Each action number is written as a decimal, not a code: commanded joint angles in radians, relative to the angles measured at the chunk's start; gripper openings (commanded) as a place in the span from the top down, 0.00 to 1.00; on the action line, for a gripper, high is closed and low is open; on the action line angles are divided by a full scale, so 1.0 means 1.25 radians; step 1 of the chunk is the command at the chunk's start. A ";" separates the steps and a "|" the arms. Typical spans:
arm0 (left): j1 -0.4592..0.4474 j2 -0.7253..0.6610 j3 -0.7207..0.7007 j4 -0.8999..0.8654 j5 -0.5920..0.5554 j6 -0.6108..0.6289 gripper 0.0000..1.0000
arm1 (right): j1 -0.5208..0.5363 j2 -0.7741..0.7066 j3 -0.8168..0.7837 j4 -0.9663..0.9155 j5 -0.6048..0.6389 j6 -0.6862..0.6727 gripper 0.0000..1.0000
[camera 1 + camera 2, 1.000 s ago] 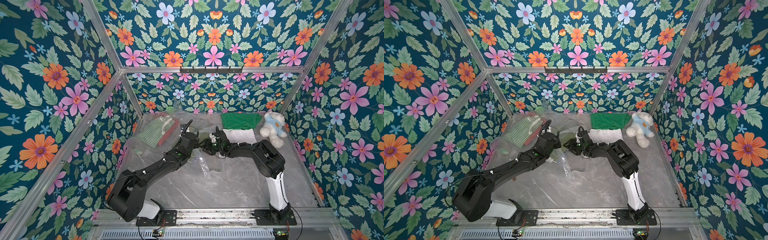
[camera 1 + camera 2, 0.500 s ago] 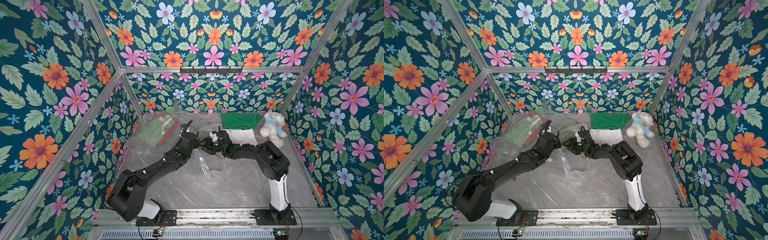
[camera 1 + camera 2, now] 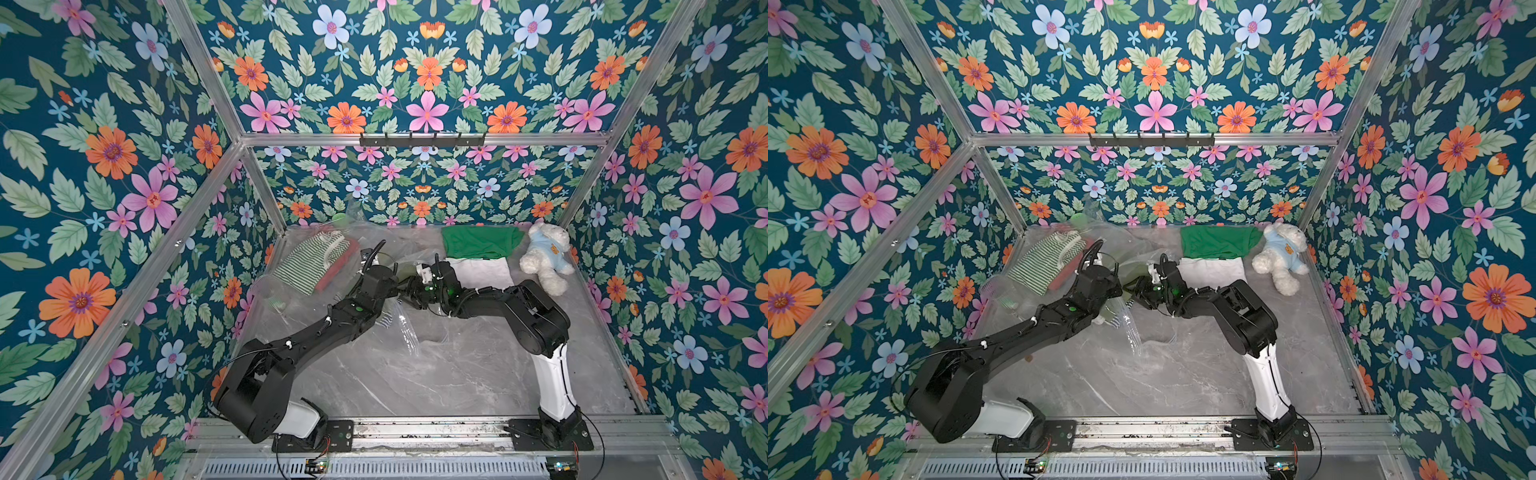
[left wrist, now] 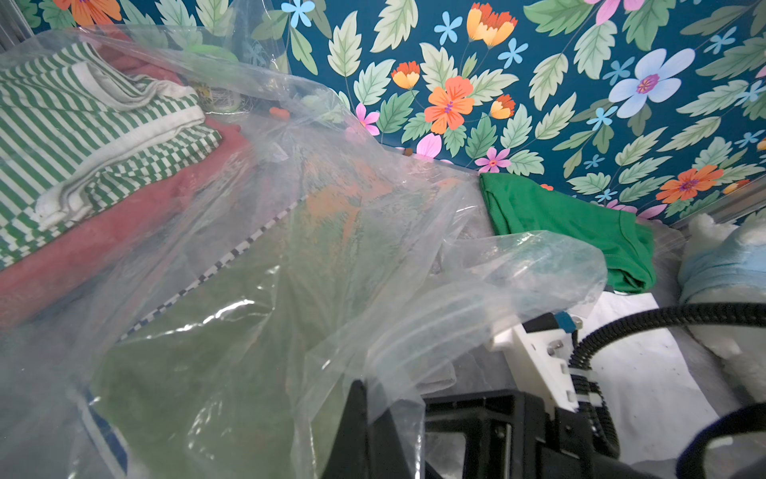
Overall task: Take the tank top out of the vacuum bag
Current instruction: Take out the tank top from the vacuum bag.
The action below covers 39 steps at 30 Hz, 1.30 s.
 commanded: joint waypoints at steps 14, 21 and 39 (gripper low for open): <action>0.000 -0.004 -0.004 0.019 -0.010 -0.007 1.00 | -0.003 0.046 0.078 0.030 -0.030 0.030 0.34; 0.000 -0.006 -0.007 0.019 -0.011 -0.009 1.00 | -0.003 0.044 0.098 0.134 -0.081 0.060 0.49; 0.000 -0.005 -0.005 0.018 -0.008 -0.012 1.00 | -0.012 0.144 0.161 0.046 -0.059 0.071 0.35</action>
